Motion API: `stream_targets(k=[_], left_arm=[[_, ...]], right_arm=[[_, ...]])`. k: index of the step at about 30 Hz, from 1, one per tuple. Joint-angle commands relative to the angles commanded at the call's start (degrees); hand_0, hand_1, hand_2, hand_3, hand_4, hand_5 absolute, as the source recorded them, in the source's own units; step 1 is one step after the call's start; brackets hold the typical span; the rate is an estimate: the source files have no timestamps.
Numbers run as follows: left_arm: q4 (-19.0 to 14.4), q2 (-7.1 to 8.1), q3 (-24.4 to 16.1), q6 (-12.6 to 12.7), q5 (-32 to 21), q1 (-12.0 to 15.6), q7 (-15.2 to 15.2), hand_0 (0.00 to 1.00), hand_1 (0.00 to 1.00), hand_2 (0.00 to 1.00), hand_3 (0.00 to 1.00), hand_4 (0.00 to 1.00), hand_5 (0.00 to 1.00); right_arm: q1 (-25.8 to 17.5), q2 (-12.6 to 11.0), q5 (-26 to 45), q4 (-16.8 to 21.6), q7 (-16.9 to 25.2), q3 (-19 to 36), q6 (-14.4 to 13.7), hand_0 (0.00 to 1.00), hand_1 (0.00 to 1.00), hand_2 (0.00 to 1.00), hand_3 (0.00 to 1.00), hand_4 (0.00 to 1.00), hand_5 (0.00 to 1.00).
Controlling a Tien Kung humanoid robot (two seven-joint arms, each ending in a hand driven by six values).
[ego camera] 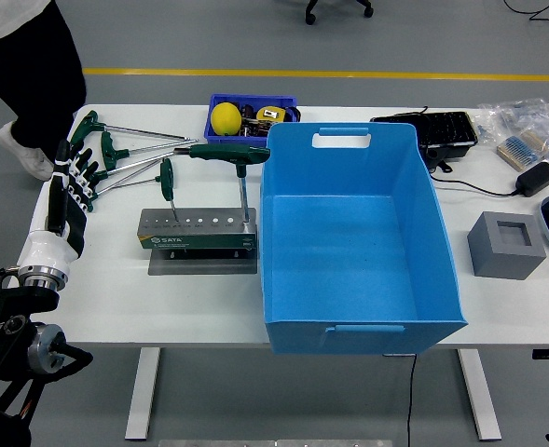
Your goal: Lift tool from toolbox,place it in box,lift tool from toolbox,place it in box
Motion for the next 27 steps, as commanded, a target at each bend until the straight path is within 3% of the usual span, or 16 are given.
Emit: stream_targets(k=[27], left_arm=[[0.03, -0.14, -0.3, 0.07, 0.04, -0.09, -0.26, 0.998, 0.998, 0.998, 0.998, 0.998, 0.998]], right_arm=[[0.18, -0.03, -0.27, 0.0, 0.03, 0.23, 0.07, 0.913, 0.802, 0.803, 0.828, 0.998, 0.853]])
